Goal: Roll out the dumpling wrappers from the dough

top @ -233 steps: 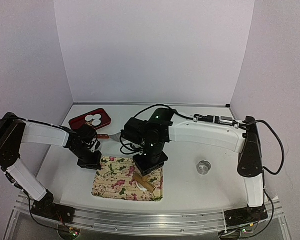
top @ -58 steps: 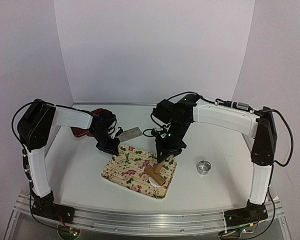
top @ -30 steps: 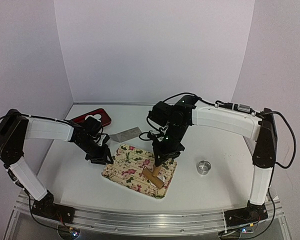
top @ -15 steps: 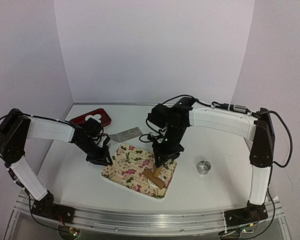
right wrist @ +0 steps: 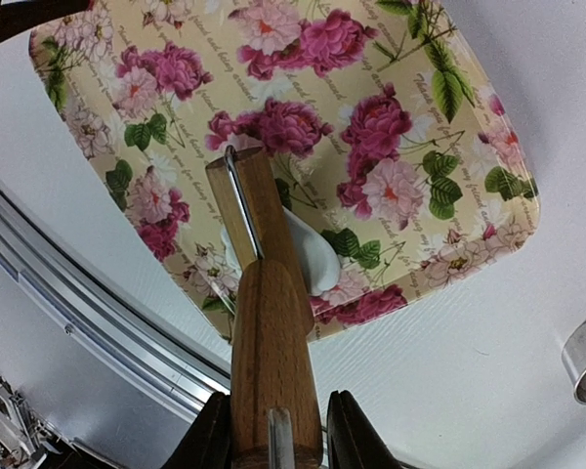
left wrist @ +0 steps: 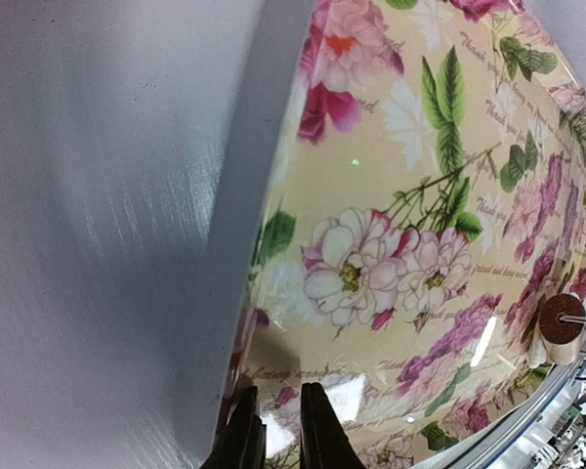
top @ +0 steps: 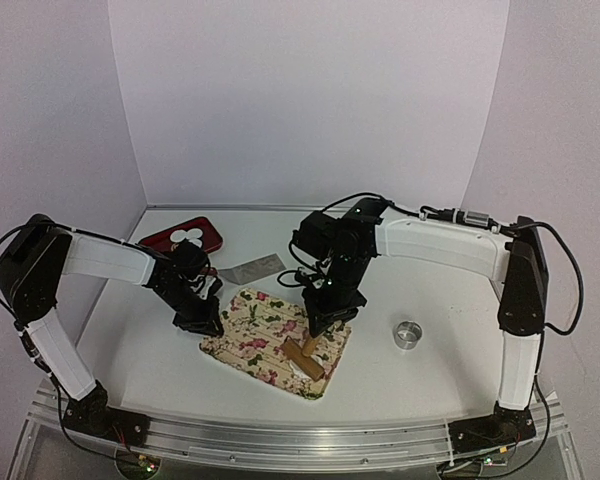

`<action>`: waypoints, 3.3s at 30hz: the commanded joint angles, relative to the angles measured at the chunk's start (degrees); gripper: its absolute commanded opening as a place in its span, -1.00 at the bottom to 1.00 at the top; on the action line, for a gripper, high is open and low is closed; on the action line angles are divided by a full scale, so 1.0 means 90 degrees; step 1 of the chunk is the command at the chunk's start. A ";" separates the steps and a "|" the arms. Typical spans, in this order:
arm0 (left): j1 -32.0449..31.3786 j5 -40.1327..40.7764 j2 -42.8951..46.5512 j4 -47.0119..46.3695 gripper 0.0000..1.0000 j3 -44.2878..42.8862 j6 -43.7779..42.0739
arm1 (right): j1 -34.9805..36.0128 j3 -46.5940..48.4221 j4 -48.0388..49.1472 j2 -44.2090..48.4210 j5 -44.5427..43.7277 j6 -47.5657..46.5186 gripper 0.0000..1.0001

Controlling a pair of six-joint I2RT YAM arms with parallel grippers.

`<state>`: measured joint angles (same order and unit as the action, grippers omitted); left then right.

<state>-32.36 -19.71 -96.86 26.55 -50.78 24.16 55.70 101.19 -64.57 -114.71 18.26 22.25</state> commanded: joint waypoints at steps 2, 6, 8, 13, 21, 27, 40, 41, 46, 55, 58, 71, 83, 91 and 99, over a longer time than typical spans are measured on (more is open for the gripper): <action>-0.0055 0.0581 0.0125 0.0314 -0.65 -0.0097 -0.0025 | 0.0073 -0.0158 -0.0354 -0.0439 -0.0801 0.0323 -1.00; -0.0056 0.0714 0.0675 0.0364 -0.49 -0.0198 0.0130 | 0.0029 -0.0158 -0.0486 -0.0505 -0.0884 0.0413 -1.00; -0.0056 0.0760 0.0924 0.0415 -0.41 -0.0212 0.0233 | 0.0010 -0.0168 -0.0492 -0.0498 -0.0853 0.0409 -1.00; -0.0047 0.0817 0.1265 0.0580 -0.30 0.0096 0.0508 | 0.0008 -0.0134 -0.0498 -0.0524 -0.0782 0.0373 -1.00; -0.0053 0.0431 0.1230 0.0466 -0.30 0.0672 0.0655 | 0.0007 -0.0147 -0.0503 -0.0507 -0.0824 0.0406 -1.00; -0.0069 0.0201 0.1029 0.0357 -0.38 0.0785 0.0572 | 0.0003 -0.0216 -0.0531 -0.0534 -0.0853 0.0447 -1.00; -0.0105 0.0856 0.0480 0.0750 -0.92 0.0761 0.0704 | -0.0220 -0.0514 -0.0569 -0.0443 -0.0846 0.0455 -1.00; -0.0105 0.0908 0.0467 0.0791 -0.98 0.0746 0.0738 | -0.0254 -0.0557 -0.0558 -0.0423 -0.0838 0.0434 -1.00; -0.0105 0.1140 0.0501 0.0977 -1.00 0.0737 0.0906 | -0.0536 -0.0802 -0.0486 -0.0272 -0.0772 0.0321 -1.00; -0.0105 0.1311 0.0615 0.1091 -1.00 0.0843 0.1124 | -0.1113 -0.1153 -0.0405 -0.0045 -0.0750 0.0042 -1.00; -0.0105 0.1351 0.0617 0.1119 -1.00 0.0835 0.1143 | -0.1297 -0.1261 -0.0388 0.0021 -0.0757 -0.0032 -1.00; -0.0105 0.1436 0.0469 0.1154 -1.00 0.0553 0.1060 | -0.1705 -0.1222 -0.0370 0.0232 -0.0684 0.0064 -1.00; -0.0116 0.0769 -0.0184 0.0836 -1.00 -0.0547 0.0141 | -0.1707 0.0539 -0.0200 0.0730 0.1375 -0.0080 -1.00; -0.0119 0.0703 -0.0592 0.0828 -1.00 -0.0923 0.0021 | -0.1420 -0.0014 -0.0201 0.1214 0.1398 0.0245 -1.00; -0.0124 0.0626 -0.0782 0.0742 -1.00 -0.1007 0.0035 | -0.1299 -0.0711 -0.0031 0.1147 0.1110 0.0451 -1.00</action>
<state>-33.56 -14.88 -101.85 34.00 -58.16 25.32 43.49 95.43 -65.88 -104.63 29.07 25.14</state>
